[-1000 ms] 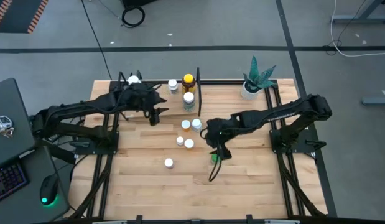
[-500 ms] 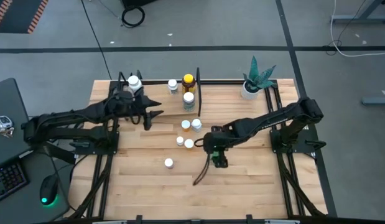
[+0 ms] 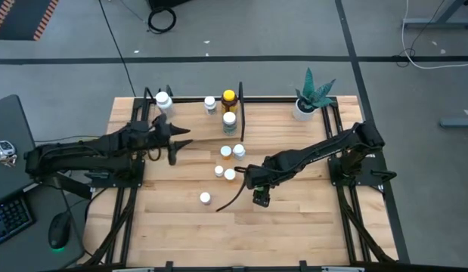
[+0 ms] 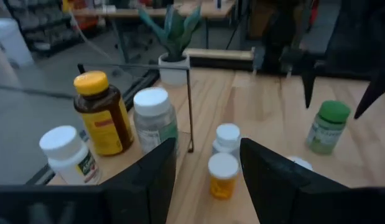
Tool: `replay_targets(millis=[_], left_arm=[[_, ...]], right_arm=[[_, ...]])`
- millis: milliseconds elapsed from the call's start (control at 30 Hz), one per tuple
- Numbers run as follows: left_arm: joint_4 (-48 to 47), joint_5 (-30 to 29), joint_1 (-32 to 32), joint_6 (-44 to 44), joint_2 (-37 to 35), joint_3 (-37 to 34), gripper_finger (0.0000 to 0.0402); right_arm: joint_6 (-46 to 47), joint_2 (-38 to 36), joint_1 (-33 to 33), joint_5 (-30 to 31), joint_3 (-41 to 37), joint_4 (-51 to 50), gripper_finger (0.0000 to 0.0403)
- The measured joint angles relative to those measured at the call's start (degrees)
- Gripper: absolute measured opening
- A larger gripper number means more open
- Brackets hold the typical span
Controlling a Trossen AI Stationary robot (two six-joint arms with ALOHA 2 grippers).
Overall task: Pick and place medicine bottles onto shelf by color
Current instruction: Put the light green pill bottle on the shelf
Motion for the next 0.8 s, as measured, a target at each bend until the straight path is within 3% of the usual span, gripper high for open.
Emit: replay_targets(millis=[433, 800], left_arm=[[11.9, -1.33, -6.63, 2.86, -12.12, -11.51, 0.0183], [18.59, -3.83, -9.22, 3.5, -14.93, -17.48, 0.0183]], right_arm=[[7.45, 3.21, 0.72, -1.76, -0.33, -2.04, 0.0339], [5.89, 5.29, 0.07, -3.66, -1.17, -0.22, 0.0262]])
